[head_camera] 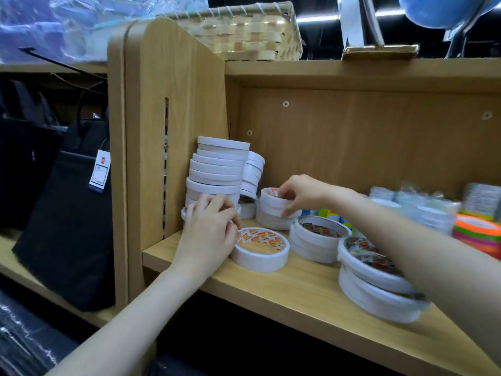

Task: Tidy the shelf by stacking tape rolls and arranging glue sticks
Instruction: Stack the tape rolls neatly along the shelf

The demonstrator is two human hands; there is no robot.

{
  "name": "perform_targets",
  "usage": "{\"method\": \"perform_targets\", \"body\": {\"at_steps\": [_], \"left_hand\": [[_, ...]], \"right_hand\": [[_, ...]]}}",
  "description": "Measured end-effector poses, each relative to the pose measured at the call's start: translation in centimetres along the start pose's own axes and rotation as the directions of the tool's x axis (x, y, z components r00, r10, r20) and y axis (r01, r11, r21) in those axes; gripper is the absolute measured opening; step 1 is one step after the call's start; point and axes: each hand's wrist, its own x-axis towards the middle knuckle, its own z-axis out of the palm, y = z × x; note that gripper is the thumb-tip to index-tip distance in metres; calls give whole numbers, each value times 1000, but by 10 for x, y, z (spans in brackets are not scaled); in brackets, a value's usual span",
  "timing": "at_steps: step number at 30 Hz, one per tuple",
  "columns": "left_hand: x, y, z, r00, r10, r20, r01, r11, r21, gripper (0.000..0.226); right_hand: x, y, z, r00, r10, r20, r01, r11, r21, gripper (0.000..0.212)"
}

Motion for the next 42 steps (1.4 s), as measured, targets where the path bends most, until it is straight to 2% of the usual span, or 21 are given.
{"method": "perform_targets", "body": {"at_steps": [4, 8, 10, 14, 16, 18, 23, 26, 28, 31, 32, 35, 37, 40, 42], "left_hand": [[0, 1, 0, 1000, 0, 11, 0, 1000, -15, 20], [1, 2, 1, 1000, -6, 19, 6, 1000, -1, 18], [0, 2, 0, 1000, -3, 21, 3, 1000, 1, 19], [1, 1, 0, 1000, -3, 18, 3, 1000, 5, 22], [0, 1, 1, 1000, 5, 15, -5, 1000, 10, 28], [0, 2, 1, 1000, 7, 11, -7, 1000, 23, 29], [-1, 4, -1, 1000, -5, 25, 4, 999, 48, 17], [-2, 3, 0, 1000, -1, 31, -1, 999, 55, 16], [-2, 3, 0, 1000, -7, 26, 6, 999, 50, 17], [-1, 2, 0, 999, -16, 34, 15, 999, 32, 16], [-1, 2, 0, 999, -16, 35, 15, 999, 29, 16], [-1, 2, -1, 1000, -12, 27, 12, 1000, 19, 17], [-1, 2, -1, 999, -16, 31, 16, 1000, 4, 17], [-2, 1, 0, 1000, -20, 16, 20, 1000, -4, 18], [-1, -1, 1, 1000, -18, 7, 18, 1000, -16, 19]], "right_hand": [[5, 5, -6, 1000, 21, 4, -21, 1000, -21, 22], [17, 7, 0, 993, 115, 27, -109, 980, -168, 27], [16, 7, -7, 992, 115, 51, -109, 988, -112, 22], [-23, 3, -41, 989, 126, -78, -126, 992, 1, 30], [-52, -8, -49, 982, 153, 112, -149, 988, -46, 35], [-71, -20, -42, 924, 214, 316, -173, 973, -155, 43], [-68, -24, -6, 915, 183, 361, -99, 966, -239, 31], [-65, -24, -14, 930, 155, 332, -81, 971, -227, 35], [-66, -21, -33, 954, 107, 281, -65, 986, -156, 34], [-60, -17, -63, 987, 55, 154, -55, 998, -2, 18], [-54, -15, -70, 995, 42, 95, -44, 999, 16, 19], [-21, -12, -73, 998, 56, -38, -58, 998, -33, 24], [2, -9, -59, 996, 85, -40, -88, 993, -75, 26], [21, 4, -44, 995, 87, 46, -83, 993, -81, 30], [22, 13, -50, 995, 77, 62, -75, 996, -38, 20]]}}
